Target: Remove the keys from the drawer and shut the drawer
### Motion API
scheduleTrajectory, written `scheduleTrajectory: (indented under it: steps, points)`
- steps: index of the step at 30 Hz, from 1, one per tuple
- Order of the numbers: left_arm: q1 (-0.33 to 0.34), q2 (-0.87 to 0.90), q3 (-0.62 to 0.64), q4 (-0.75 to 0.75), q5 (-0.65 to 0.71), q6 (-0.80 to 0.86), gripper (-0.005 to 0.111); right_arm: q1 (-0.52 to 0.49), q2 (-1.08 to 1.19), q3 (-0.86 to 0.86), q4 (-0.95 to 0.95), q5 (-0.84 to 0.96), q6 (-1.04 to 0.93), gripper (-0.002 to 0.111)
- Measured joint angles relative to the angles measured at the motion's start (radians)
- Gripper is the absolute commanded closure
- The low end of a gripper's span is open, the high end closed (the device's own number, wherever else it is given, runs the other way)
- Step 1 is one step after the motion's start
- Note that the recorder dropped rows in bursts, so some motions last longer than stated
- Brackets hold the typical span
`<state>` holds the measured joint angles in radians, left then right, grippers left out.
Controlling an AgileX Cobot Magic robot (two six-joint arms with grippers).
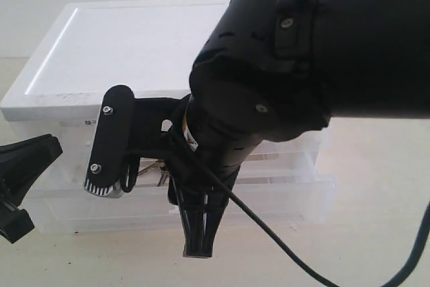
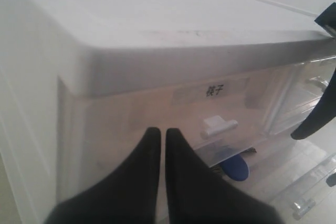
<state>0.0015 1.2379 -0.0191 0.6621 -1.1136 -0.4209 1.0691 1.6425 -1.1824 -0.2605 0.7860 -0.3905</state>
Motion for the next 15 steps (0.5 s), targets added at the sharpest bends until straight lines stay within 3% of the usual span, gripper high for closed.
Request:
scheduleTrajectory:
  steps: [8, 15]
  points:
    - [0.0, 0.0, 0.0, 0.0, 0.0, 0.0, 0.102, 0.009, -0.021, 0.003, 0.235, 0.033, -0.174, 0.071]
    - [0.0, 0.0, 0.0, 0.0, 0.003, 0.0, 0.102, 0.019, -0.001, 0.019, 0.103, 0.084, -0.094, 0.07]
